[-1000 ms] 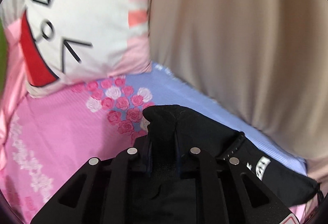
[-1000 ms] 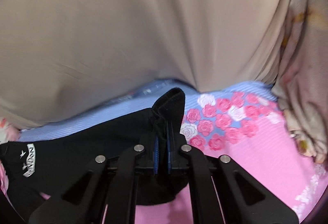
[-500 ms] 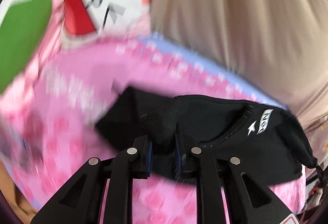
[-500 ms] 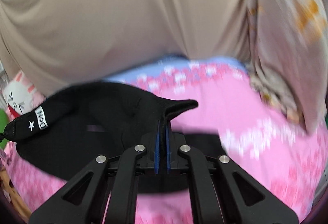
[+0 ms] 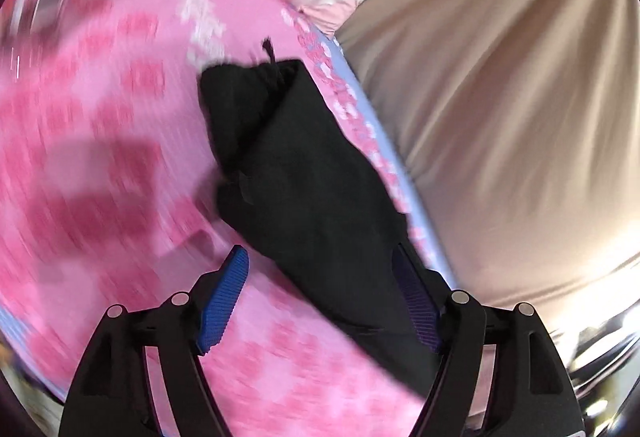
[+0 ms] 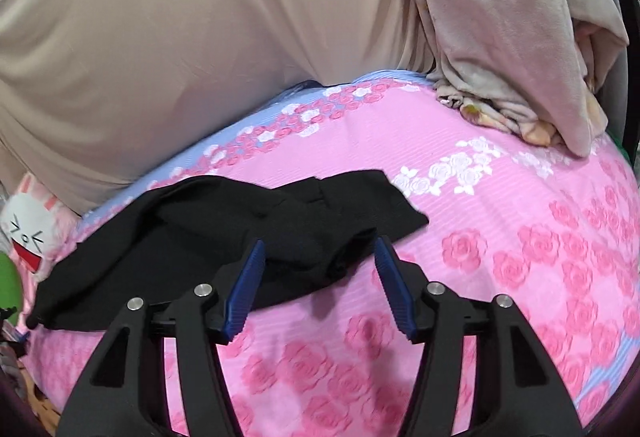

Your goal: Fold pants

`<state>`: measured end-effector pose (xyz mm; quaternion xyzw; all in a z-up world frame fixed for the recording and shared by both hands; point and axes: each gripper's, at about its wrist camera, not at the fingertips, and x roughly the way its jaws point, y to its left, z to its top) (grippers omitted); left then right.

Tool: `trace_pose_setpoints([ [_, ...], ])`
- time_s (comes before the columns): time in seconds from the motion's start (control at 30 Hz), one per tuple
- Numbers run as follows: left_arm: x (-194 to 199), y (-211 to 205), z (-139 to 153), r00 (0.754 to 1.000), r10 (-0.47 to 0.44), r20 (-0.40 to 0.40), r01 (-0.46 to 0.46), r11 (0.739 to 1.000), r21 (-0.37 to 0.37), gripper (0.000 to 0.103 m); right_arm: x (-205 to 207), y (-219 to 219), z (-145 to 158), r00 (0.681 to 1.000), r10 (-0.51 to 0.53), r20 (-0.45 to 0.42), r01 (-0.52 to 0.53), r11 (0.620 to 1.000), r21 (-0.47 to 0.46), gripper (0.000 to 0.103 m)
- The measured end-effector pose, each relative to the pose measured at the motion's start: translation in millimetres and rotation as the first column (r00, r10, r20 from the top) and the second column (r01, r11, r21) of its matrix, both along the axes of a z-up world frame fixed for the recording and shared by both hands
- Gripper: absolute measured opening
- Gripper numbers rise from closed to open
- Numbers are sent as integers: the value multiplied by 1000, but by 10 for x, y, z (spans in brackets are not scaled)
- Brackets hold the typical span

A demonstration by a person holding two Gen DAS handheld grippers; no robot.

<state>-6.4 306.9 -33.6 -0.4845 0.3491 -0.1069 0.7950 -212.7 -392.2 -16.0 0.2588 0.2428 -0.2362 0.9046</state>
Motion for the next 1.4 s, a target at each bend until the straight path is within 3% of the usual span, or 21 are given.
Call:
trace_pose_setpoints([
  [0.07,-24,-23,-35,1000,18,5,-18,999,-45,76,-61,44,4,999,15,30,-16,999,37,56],
  [0.2,225,-76,-181,996,25,-85,-31,997,-78,75,-64,94,-5,996,39,78,-47,994,103,58],
  [0.23,286,-67,-177,995,36,-91,-42,996,-76,66,-39,125,-7,996,40,81,-49,992,114,58],
  [0.27,352,-58,-133,996,35,-80,-40,997,-68,43,-20,148,-12,995,48,83,-58,990,125,60],
  [0.3,417,-51,-71,997,18,-70,-22,998,-56,30,4,168,-19,994,60,89,-72,988,140,60],
  [0.33,480,-47,-1,998,-3,-61,0,999,-43,10,35,185,-30,993,71,99,-86,984,159,61],
  [0.47,783,8,367,997,-54,-49,56,997,45,9,252,193,-26,991,103,86,-118,974,195,63],
  [0.57,988,137,573,997,-28,-69,35,994,104,8,371,110,1,992,81,97,-103,963,250,63],
  [0.67,1082,305,666,998,8,-65,1,989,147,8,488,137,99,982,111,151,-152,942,298,64],
  [0.77,1263,417,567,994,2,-106,14,988,151,8,760,270,171,964,190,184,-243,912,331,64],
  [0.83,1287,429,464,991,1,-135,22,986,164,8,1019,366,131,958,239,158,-281,890,358,64],
  [0.93,1213,468,319,988,5,-151,20,986,163,8,1313,377,-5,969,233,82,-246,889,387,64],
  [1.1,1214,554,197,986,-9,-168,31,991,128,8,1653,52,-193,992,126,10,-116,872,476,64],
  [1.13,1214,546,195,986,-11,-169,35,990,139,8,1728,-36,-215,995,102,-5,-87,871,483,59],
  [1.2,1231,535,190,985,-12,-172,39,987,154,8,1846,-153,-270,996,82,-24,-59,864,500,16],
  [1.23,1246,532,190,985,-12,-174,40,987,157,8,1892,-213,-236,997,83,-5,-69,858,510,4],
  [1.3,1256,538,198,984,-18,-179,46,987,154,8,1811,-189,87,990,91,110,-130,888,442,3],
  [1.33,1247,546,212,984,-22,-179,51,986,158,8,1689,-81,397,972,133,195,-195,918,344,3],
  [1.4,1227,545,253,983,-29,-179,63,981,183,8,1445,114,757,947,202,248,-253,947,197,3],
])
